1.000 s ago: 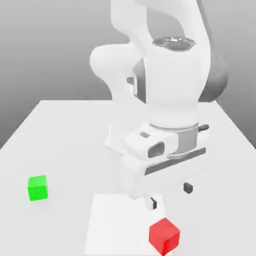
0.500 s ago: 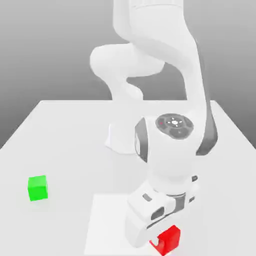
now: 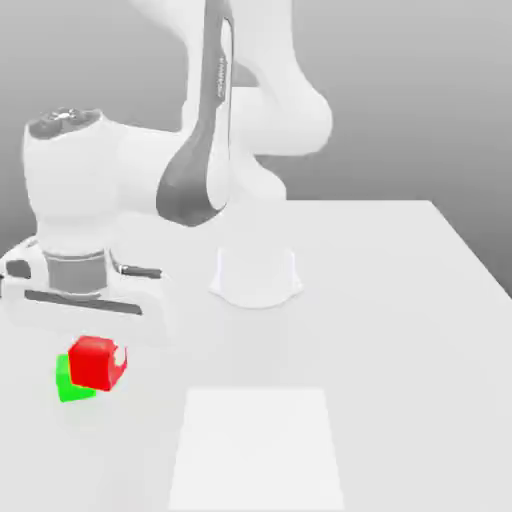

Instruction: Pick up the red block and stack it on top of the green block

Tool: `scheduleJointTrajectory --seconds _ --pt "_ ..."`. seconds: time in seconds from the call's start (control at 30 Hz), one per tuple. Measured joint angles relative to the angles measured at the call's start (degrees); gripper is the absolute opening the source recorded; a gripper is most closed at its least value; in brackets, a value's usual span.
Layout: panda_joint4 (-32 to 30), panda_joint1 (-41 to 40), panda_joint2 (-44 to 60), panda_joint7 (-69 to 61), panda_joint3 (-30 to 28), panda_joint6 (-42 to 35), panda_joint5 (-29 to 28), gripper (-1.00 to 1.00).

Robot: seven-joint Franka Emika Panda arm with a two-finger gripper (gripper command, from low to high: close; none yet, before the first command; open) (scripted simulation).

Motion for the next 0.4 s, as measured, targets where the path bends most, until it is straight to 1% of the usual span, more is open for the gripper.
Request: scheduleJointTrajectory --seconds 0.07,0.13,0.2,0.3,0.33,0.4 --pt "-1.63 -2.19 -0.82 1.49 -1.52 0.7 0.62 -1.0" --pt "-1.88 -1.85 1.29 0.31 -1.82 2.97 2.94 -1.0" --pt "-1.82 -1.76 4.28 -1.88 -1.31 5.69 6.16 -1.0" --pt "-1.65 -2.94 9.28 -5.81 1.03 10.05 11.71 -1.0" --pt "-1.61 -3.87 10.74 -6.81 2.23 11.33 13.14 1.0" --pt "-1.61 -3.87 10.74 -6.81 2.23 11.33 13.14 1.0"
